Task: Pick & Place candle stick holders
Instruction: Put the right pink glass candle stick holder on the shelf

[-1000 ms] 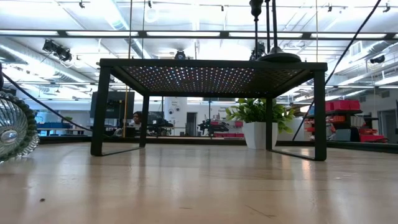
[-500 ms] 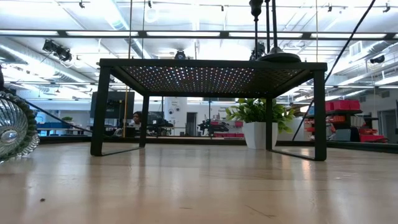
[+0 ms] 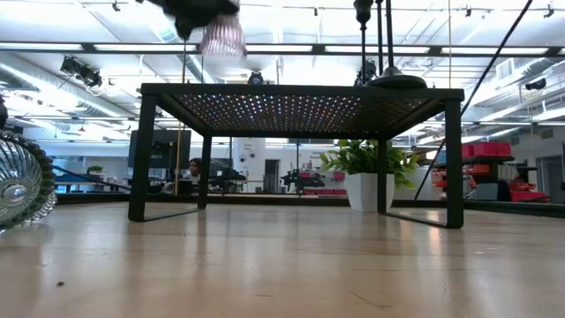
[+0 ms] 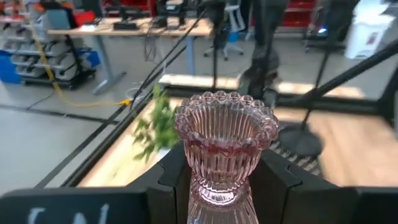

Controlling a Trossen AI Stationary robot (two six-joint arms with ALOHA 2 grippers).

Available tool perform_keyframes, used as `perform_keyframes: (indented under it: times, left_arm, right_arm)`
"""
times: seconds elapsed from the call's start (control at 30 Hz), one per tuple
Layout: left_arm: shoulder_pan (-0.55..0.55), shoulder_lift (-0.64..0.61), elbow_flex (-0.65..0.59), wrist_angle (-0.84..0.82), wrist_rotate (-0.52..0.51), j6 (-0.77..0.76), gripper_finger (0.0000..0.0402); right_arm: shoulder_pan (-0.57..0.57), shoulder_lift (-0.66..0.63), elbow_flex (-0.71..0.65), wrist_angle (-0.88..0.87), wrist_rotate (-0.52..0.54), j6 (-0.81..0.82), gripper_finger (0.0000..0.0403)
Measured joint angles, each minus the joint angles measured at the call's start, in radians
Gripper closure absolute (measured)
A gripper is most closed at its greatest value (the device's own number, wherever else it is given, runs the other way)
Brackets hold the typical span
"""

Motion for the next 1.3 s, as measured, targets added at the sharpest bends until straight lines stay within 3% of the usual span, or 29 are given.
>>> perform_keyframes:
  times: [0.23,0.63,1.3]
  left_arm:
    - [0.087,0.0,-0.167,0.149,0.033,-0.034,0.028]
    - [0.157,0.001,-0.376,0.41,0.07,-0.088,0.028]
    - [0.157,0.121,-0.396,0.585,0.014,-0.085,0.028]
  right_arm:
    - [0.001,0.0,-0.131,0.252,-0.003,-0.055,0.0273]
    - [0.001,0.0,-0.14,0.353,-0.009,-0.149,0.0273]
    - [0.001,0.0,-0.14,0.38,-0.007,-0.273,0.0273]
